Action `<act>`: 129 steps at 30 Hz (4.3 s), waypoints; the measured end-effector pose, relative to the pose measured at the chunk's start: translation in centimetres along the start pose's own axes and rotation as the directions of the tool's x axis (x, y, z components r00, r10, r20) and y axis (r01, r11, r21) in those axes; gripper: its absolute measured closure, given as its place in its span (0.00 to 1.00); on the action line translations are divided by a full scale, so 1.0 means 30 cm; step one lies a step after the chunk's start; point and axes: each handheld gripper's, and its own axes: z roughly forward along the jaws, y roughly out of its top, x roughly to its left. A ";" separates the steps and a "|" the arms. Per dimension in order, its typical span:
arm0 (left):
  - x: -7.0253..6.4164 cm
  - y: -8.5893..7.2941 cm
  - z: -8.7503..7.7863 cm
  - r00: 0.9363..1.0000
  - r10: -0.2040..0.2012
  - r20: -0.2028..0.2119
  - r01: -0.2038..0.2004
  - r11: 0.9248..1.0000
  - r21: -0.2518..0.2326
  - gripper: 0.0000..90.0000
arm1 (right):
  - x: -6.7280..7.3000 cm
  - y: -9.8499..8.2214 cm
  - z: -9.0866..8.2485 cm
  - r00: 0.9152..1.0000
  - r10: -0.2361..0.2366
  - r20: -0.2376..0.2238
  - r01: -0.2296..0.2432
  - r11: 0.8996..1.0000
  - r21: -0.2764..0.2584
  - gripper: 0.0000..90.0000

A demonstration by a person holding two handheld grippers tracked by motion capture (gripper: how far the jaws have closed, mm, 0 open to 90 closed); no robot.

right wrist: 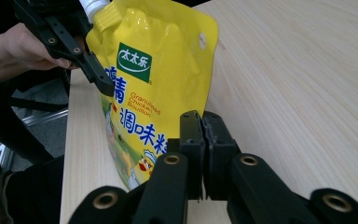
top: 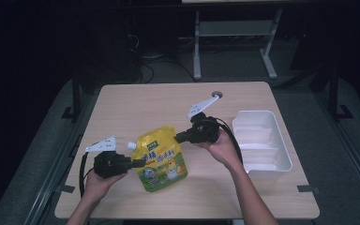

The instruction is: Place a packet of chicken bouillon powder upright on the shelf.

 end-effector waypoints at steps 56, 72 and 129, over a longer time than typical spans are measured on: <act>-0.064 0.018 0.011 0.991 0.132 0.018 -0.132 0.991 0.014 1.00 | 0.084 0.038 0.015 0.978 -0.130 -0.166 0.142 0.988 0.064 0.87; -0.071 0.019 0.014 0.990 0.143 0.016 -0.143 0.990 0.017 0.99 | 0.094 0.052 0.015 0.971 -0.151 -0.186 0.171 0.981 0.096 0.98; -0.013 -0.064 0.010 0.990 0.117 -0.079 -0.108 0.987 0.116 0.37 | 0.000 -0.044 -0.650 0.997 -0.069 0.030 0.069 0.998 0.007 0.99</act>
